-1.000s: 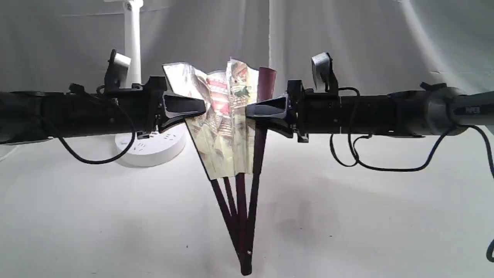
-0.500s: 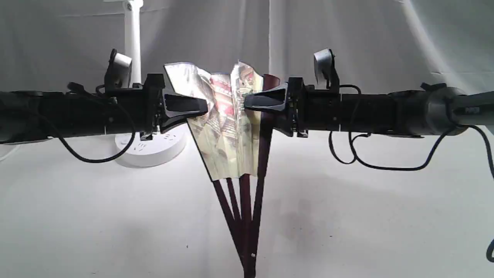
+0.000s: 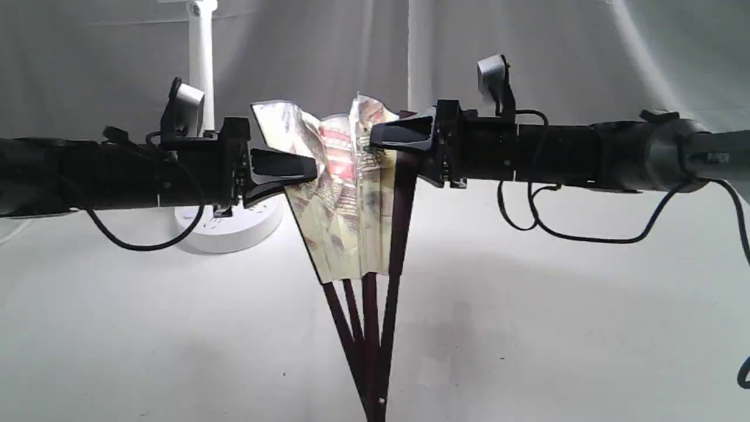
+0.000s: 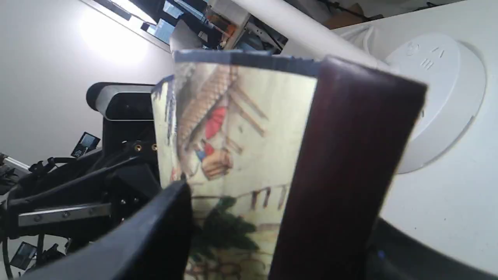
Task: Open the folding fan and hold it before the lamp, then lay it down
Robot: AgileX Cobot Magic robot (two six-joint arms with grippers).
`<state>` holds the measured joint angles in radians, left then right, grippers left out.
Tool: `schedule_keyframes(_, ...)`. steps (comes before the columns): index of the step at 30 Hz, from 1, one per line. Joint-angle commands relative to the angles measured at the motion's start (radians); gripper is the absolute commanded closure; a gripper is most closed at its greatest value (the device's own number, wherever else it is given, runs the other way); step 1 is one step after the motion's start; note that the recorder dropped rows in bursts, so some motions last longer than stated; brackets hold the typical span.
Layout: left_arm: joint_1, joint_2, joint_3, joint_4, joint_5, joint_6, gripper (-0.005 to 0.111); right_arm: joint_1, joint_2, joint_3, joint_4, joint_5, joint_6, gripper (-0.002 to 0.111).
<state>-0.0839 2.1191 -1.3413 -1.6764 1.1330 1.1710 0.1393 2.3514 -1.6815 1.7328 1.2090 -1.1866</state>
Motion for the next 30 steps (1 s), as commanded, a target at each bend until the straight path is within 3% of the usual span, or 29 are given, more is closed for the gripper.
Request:
schedule_keyframes(1, -0.002, -0.013, -0.007, -0.008, 0.027, -0.013, 0.107, -0.002, -0.006, -0.008, 0.012, -0.023, -0.007, 0.062)
schedule_keyframes(11, 0.005, -0.013, -0.007, -0.004, 0.027, -0.012, 0.107, -0.002, -0.006, -0.008, 0.012, -0.039, -0.007, 0.108)
schedule_keyframes(20, 0.004, -0.013, -0.007, -0.055, 0.027, -0.056, 0.107, -0.01, -0.006, -0.008, 0.012, -0.009, 0.061, 0.108)
schedule_keyframes(30, 0.004, -0.013, -0.013, -0.068, 0.014, -0.131, 0.107, -0.086, -0.006, -0.008, 0.012, 0.012, 0.228, 0.108)
